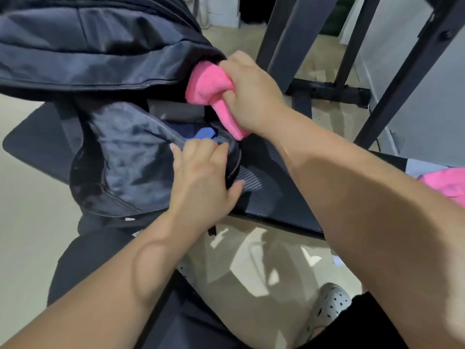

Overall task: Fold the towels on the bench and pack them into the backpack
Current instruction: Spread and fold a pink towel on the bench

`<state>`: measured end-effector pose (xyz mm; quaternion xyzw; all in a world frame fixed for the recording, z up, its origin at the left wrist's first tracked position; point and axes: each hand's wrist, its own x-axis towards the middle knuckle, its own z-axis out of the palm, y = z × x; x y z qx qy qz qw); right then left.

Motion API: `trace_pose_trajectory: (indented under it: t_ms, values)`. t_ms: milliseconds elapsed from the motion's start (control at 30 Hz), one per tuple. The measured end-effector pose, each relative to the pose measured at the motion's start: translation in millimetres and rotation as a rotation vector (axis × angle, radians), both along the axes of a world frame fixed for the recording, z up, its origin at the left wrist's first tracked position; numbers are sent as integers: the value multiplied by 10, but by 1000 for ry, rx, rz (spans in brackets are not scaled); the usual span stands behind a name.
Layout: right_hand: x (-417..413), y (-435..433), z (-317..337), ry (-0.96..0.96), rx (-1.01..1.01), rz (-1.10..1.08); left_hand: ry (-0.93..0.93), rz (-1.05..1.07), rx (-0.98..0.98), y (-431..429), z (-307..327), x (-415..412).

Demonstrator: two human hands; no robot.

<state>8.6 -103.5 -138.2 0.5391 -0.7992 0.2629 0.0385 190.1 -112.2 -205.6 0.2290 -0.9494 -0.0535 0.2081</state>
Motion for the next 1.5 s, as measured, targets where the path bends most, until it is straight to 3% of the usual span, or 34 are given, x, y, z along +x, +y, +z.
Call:
trace_pose_trajectory:
  t_ms: [133, 367, 700, 1033, 1233, 1367, 1500]
  values:
    - [-213, 421, 103, -21, -20, -157, 9, -67, 30, 408, 111, -215]
    - [-625, 1152, 263, -136, -70, -417, -24, -43, -92, 1018, 220, -346]
    - [-621, 1284, 286, -96, 28, -532, -57, -69, -176, 1225, -20, -158]
    - [-566, 1414, 151, -67, 6, -428, 28, -175, -145, 1083, 24, 39]
    - [-244, 1623, -25, 80, -115, -433, 113, -106, -129, 747, 134, 207]
    - [12, 1669, 19, 199, -282, -298, 91, -58, -115, 555, 95, 271]
    - [42, 1467, 195, 387, -221, -152, 100, -126, -147, 622, 11, 223]
